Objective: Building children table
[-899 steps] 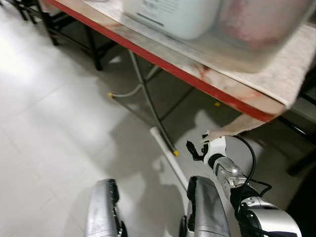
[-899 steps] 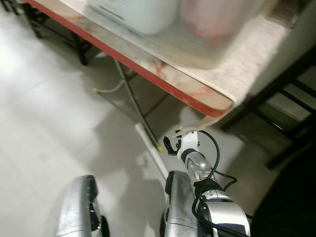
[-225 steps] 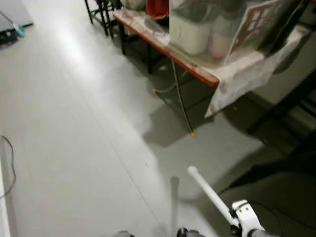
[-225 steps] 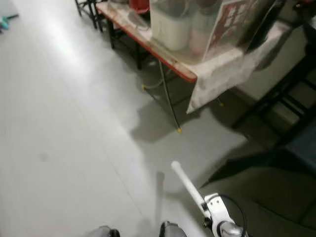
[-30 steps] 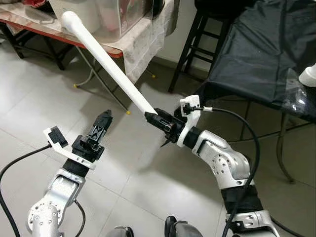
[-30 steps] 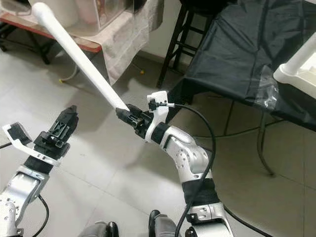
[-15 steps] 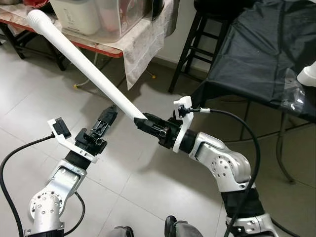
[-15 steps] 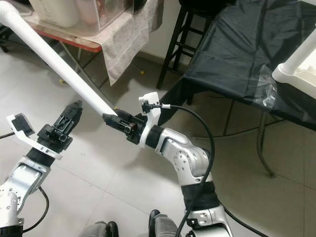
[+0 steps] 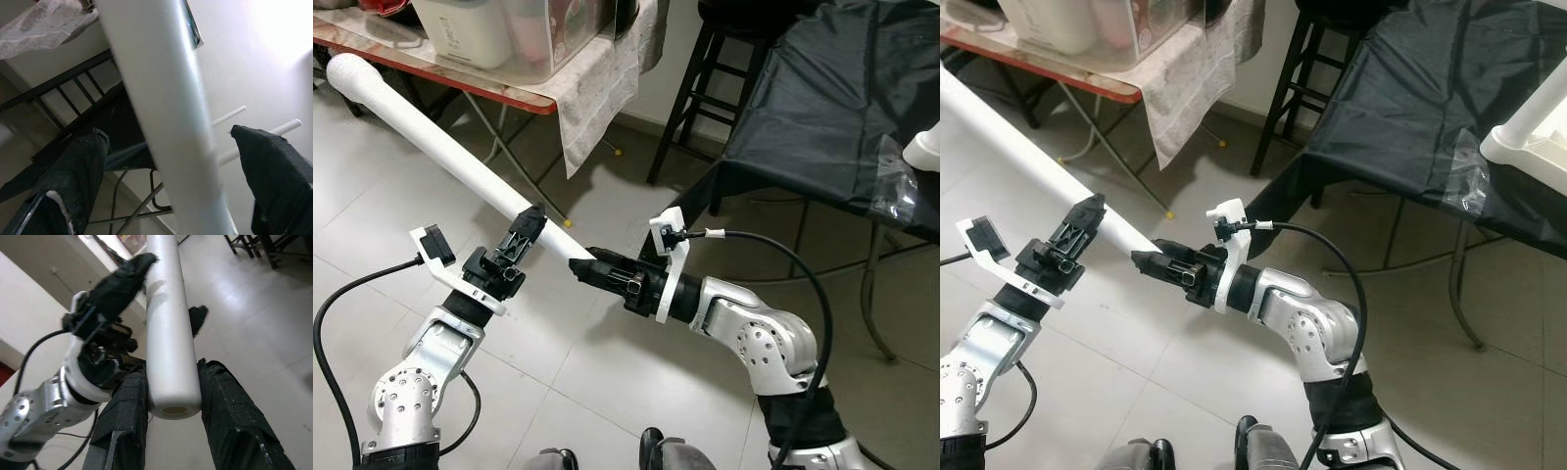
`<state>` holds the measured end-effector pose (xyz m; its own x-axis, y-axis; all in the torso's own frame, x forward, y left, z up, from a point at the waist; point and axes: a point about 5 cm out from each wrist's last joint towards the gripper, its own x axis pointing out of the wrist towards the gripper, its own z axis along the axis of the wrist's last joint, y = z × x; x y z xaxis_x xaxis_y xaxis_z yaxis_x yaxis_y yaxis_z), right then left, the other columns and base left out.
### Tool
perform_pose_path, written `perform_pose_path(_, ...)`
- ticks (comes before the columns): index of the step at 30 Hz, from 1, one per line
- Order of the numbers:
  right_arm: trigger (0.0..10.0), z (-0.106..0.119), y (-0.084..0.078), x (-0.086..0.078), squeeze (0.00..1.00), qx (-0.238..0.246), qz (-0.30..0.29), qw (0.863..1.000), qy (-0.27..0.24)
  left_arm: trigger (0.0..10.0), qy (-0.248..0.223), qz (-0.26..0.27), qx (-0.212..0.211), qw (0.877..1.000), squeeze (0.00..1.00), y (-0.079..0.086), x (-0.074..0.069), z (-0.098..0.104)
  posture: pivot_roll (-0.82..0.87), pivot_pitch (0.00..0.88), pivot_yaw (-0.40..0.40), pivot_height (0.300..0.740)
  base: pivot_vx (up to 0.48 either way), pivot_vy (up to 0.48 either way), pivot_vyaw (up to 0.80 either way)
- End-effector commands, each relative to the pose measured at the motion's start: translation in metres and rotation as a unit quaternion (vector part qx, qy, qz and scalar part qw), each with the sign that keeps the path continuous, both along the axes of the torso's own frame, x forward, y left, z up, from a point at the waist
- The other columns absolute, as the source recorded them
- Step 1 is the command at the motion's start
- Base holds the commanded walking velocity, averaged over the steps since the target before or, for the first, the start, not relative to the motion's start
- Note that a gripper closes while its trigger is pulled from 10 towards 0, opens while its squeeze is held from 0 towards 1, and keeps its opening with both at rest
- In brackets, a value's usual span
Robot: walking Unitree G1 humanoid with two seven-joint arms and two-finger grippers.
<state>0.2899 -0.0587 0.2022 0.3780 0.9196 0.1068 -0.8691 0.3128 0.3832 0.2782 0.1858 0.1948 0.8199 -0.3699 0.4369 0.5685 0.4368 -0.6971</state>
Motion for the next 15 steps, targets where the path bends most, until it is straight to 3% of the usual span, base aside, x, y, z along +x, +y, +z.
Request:
perform_pose_path(1,10.0,0.000,0.002,-0.007,0.00,0.012,0.022,1.000,0.001,10.0,0.006,0.003,0.006,1.000,0.00,0.002,-0.001,-0.004,-0.01,0.268,-0.031,0.734,0.000,0.000,0.00)
perform_pose_path(15,10.0,-0.003,0.007,-0.020,0.00,0.008,0.052,0.998,0.019,10.0,0.020,0.017,0.015,1.000,0.00,0.007,0.007,-0.006,0.00,0.278,-0.029,0.734,0.000,0.000,0.00)
